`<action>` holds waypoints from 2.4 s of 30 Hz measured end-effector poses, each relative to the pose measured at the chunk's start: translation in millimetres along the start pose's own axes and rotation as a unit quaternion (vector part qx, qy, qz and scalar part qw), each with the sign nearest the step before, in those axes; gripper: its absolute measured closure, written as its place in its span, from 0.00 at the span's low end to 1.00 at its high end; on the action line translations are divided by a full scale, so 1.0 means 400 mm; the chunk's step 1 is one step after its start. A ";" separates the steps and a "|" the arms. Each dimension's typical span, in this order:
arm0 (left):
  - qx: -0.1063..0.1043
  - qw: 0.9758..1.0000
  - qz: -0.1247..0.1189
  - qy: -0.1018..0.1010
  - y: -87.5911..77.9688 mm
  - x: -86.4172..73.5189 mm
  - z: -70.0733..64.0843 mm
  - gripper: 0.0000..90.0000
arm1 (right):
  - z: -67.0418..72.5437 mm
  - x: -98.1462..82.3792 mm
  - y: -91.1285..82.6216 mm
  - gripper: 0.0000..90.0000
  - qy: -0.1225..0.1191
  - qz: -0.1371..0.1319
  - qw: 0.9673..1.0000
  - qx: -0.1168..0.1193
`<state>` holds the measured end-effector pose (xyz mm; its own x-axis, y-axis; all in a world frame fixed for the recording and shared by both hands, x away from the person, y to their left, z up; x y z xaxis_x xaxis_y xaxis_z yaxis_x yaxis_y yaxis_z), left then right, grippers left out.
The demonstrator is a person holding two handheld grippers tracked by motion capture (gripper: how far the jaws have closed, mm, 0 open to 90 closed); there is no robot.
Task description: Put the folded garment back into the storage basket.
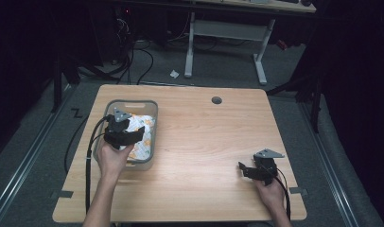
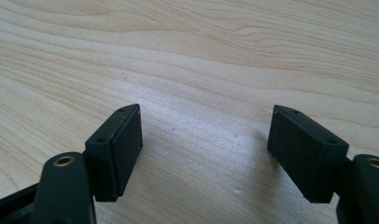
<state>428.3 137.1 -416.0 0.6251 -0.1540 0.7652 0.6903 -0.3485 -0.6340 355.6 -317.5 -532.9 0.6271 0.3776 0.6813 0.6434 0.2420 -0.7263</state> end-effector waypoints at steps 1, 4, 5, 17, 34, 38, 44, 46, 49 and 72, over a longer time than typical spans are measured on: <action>-0.002 1.000 -0.001 0.002 -0.001 0.000 -0.006 0.43 | 0.000 0.000 0.000 0.30 0.000 0.000 1.000 0.000; -0.010 1.000 -0.004 0.010 -0.006 0.000 -0.027 0.42 | 0.000 0.000 0.000 0.30 0.000 0.000 1.000 0.000; -0.013 1.000 -0.006 0.012 -0.008 0.000 -0.033 0.42 | 0.000 0.000 0.000 0.30 0.000 0.000 1.000 0.000; -0.041 0.999 -0.013 0.013 -0.016 -0.017 -0.090 0.43 | 0.000 0.000 0.000 0.30 0.000 0.000 1.000 0.000; -0.084 0.996 -0.027 0.010 -0.003 -0.045 -0.171 0.42 | 0.000 0.000 0.000 0.30 0.000 0.000 1.000 0.000; -0.094 0.995 -0.029 0.000 0.003 -0.053 -0.183 0.42 | 0.001 0.000 0.000 0.30 0.001 0.000 1.000 0.000; -0.106 0.994 -0.029 -0.003 0.011 -0.060 -0.202 0.43 | 0.001 0.000 0.000 0.30 0.001 0.000 1.000 0.000; -0.111 0.993 -0.031 -0.005 0.013 -0.062 -0.210 0.42 | 0.001 0.000 0.000 0.30 0.001 0.000 1.000 0.000; -0.118 0.992 -0.031 -0.005 0.017 -0.066 -0.224 0.42 | 0.001 0.000 0.000 0.29 0.001 0.000 1.000 0.000; -0.150 0.989 -0.014 -0.002 0.049 -0.102 -0.294 0.41 | 0.000 0.000 0.000 0.29 0.000 0.000 1.000 0.000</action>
<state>373.5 27.9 -446.7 0.6093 -0.1364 0.7811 0.5690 -0.6108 -0.5506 355.6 -317.4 -532.9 0.6273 0.3772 0.6813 0.6435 0.2415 -0.7263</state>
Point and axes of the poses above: each handheld gripper's, and its own axes: y roughly forward along the jaws, x roughly out of its top, z roughly to its left, the point moved 2 cm from there along y, roughly forward along the jaws, and after that the axes turned 7 degrees about -y, right-handed, at the moved point
